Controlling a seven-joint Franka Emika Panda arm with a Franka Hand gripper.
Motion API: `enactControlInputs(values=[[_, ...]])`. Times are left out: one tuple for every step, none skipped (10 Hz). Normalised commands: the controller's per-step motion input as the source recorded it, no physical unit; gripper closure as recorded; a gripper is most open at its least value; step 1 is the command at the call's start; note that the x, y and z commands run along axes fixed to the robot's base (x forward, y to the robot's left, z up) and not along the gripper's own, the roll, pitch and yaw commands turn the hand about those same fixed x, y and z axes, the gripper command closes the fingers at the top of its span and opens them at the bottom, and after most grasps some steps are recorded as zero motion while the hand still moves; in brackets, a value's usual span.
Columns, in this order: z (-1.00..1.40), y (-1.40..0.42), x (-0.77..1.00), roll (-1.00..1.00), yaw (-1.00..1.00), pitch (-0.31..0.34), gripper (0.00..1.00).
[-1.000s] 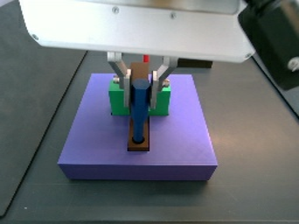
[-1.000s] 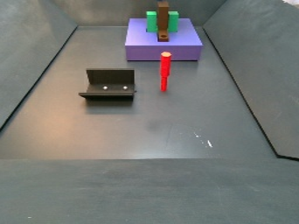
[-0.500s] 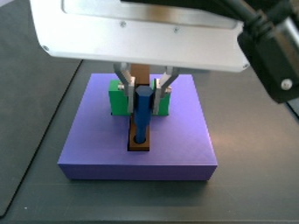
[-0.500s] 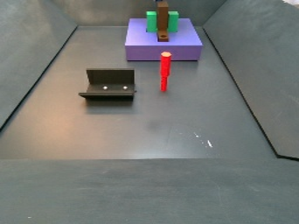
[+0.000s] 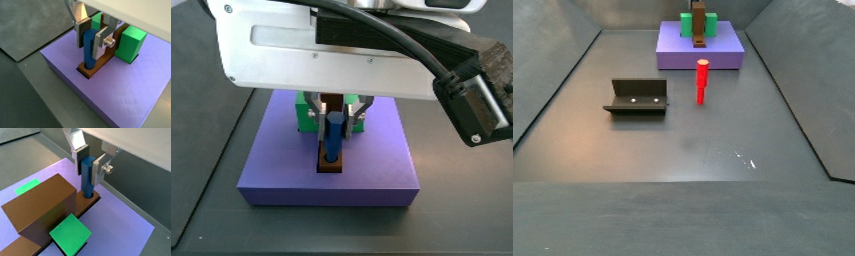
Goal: Pick up the blue object. Move up. Place the blue object on the fixture. Regrasp the blue object. Move to above the board. Insert the blue object.
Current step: Insert the blue object.
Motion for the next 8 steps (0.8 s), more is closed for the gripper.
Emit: enactControlInputs(values=[[-0.43, -0.07, 0.00, 0.11, 0.05, -0.034, 1.00], [-0.26, -0.16, 0.00, 0.03, 0.05, 0.000, 1.00], [-0.17, -0.23, 0.03, 0.01, 0.07, 0.000, 1.00], [-0.20, -0.14, 0.09, 0.00, 0.05, 0.000, 1.00], [-0.29, -0.01, 0.17, 0.01, 0.00, 0.000, 1.00], [-0.49, 0.02, 0.03, 0.00, 0.00, -0.003, 1.00], [-0.14, 0.00, 0.01, 0.08, 0.00, 0.040, 1.00], [0.00, 0.00, 0.00, 0.00, 0.00, 0.000, 1.00]])
